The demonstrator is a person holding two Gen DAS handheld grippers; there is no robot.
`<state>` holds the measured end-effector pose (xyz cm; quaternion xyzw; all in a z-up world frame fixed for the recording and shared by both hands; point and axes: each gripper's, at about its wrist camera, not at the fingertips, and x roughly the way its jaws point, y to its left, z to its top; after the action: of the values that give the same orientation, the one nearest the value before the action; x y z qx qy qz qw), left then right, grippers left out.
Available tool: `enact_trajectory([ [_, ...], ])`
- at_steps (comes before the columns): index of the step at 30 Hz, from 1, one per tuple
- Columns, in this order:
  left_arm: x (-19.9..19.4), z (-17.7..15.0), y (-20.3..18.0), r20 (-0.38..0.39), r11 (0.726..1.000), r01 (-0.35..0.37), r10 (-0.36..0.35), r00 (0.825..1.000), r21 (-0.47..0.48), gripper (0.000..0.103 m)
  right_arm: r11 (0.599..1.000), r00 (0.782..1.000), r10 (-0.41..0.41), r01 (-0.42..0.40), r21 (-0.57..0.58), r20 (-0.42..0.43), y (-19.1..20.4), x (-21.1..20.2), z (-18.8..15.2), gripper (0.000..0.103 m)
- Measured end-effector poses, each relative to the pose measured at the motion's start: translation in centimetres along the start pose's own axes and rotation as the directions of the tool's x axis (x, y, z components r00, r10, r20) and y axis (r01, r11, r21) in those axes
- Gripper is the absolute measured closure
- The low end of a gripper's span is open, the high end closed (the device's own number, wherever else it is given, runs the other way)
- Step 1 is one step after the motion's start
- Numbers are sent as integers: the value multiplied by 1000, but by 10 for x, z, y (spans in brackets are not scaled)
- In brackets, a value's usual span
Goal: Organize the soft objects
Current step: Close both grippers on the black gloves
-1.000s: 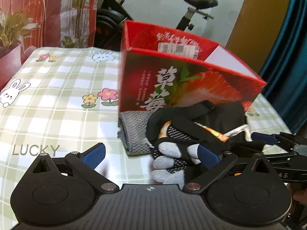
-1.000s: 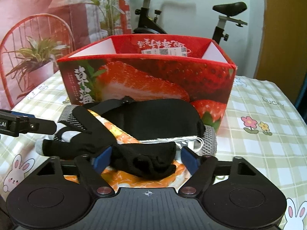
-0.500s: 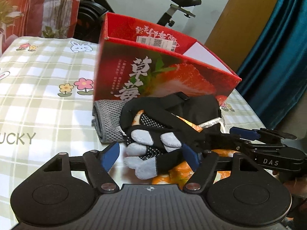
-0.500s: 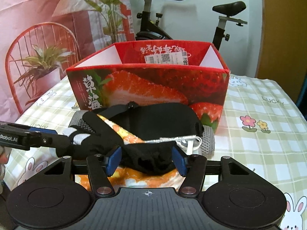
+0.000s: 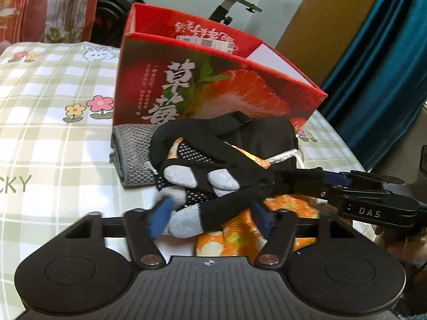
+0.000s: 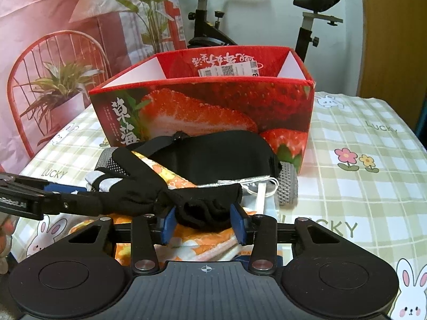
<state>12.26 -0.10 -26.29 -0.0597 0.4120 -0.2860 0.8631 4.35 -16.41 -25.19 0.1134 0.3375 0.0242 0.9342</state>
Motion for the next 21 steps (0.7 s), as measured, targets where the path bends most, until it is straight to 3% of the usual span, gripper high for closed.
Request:
enact_trajectory([
  [5, -1, -1, 12, 0, 999, 1, -1, 1000, -51, 82, 1000, 1000, 9, -9, -5, 10, 1, 0, 2, 72],
  [8, -2, -1, 13, 12, 998, 12, -11, 1000, -53, 92, 1000, 1000, 28, -28, -2, 10, 1, 0, 2, 82],
  [12, -5, 0, 9, 35, 999, 12, -11, 999, -34, 96, 999, 999, 45, -45, -2, 13, 1, 0, 3, 87],
  [21, -29, 9, 8, 140, 1000, -21, 24, 990, -22, 98, 995, 992, 98, -96, -33, 74, 11, -13, 22, 88],
])
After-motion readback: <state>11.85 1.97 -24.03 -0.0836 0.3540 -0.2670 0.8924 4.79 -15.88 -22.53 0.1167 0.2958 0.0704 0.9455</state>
